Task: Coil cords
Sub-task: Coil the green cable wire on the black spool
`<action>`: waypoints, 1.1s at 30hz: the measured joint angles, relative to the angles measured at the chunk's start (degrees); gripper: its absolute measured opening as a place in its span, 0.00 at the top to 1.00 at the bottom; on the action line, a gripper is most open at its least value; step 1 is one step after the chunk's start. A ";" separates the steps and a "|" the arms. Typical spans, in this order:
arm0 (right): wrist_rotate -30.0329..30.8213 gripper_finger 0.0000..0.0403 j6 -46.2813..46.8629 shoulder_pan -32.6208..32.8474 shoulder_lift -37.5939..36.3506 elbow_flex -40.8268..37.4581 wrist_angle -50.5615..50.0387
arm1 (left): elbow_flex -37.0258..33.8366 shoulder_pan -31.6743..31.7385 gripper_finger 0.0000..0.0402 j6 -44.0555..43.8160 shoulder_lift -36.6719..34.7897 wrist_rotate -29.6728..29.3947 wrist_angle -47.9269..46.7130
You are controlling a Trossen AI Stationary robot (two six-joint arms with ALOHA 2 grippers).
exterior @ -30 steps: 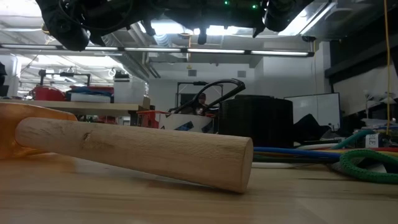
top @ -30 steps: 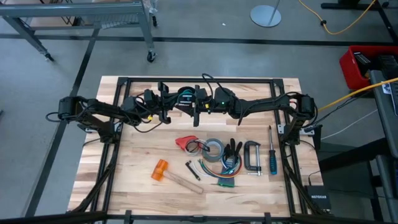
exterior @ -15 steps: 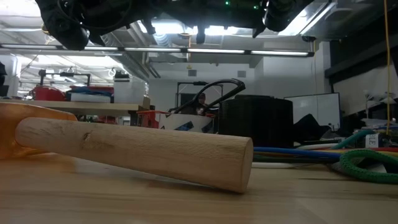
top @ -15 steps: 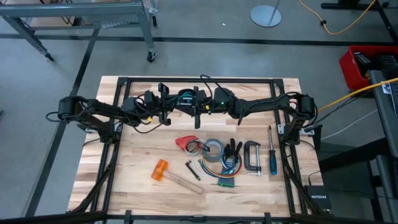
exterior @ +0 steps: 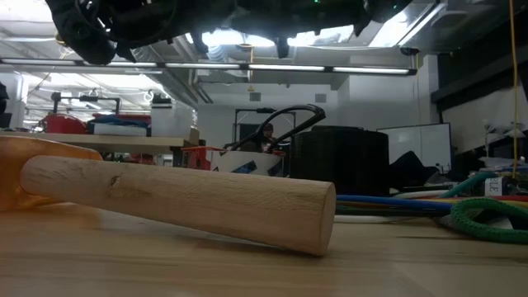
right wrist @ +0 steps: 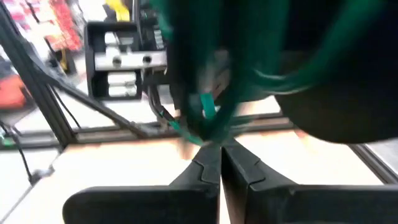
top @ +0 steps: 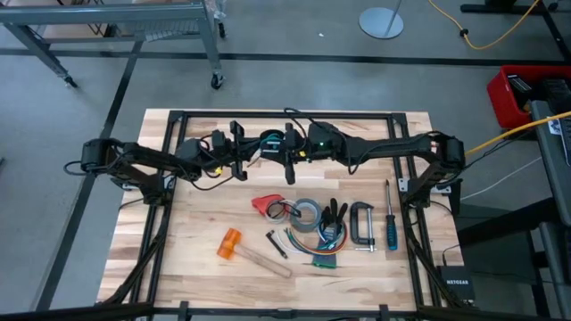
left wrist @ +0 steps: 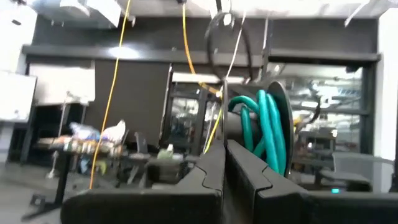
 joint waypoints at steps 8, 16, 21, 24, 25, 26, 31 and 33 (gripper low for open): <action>1.13 1.00 -0.59 0.00 -3.01 0.00 -10.47 | 0.03 0.04 1.00 -2.40 -1.17 -0.30 -5.82; 1.12 1.00 -0.56 0.00 -3.51 0.03 -19.07 | 0.03 0.11 1.00 -6.08 -1.33 -0.27 -10.97; 1.13 1.00 -0.79 0.00 -4.44 -0.02 -24.44 | 0.03 0.11 1.00 -8.86 -1.40 -0.28 -16.69; 1.13 1.00 -0.81 0.00 -4.91 -0.02 -27.64 | 0.03 0.11 1.00 -10.50 -2.07 -0.22 -20.43; 1.17 1.00 -0.89 0.00 -5.00 -0.02 -28.22 | 0.05 0.11 1.00 -11.32 -2.41 -0.24 -21.46; 1.19 1.00 -1.03 0.00 -5.25 0.00 -29.00 | 0.05 0.17 1.00 -12.14 -2.86 -0.22 -23.26; 2.66 1.00 -1.96 0.00 -6.39 0.00 -32.61 | 0.07 0.17 1.00 -16.20 -4.72 1.17 -30.69; 2.71 1.00 -1.99 0.00 -6.96 0.00 -33.33 | 0.09 0.17 1.00 -17.53 -5.54 2.17 -33.21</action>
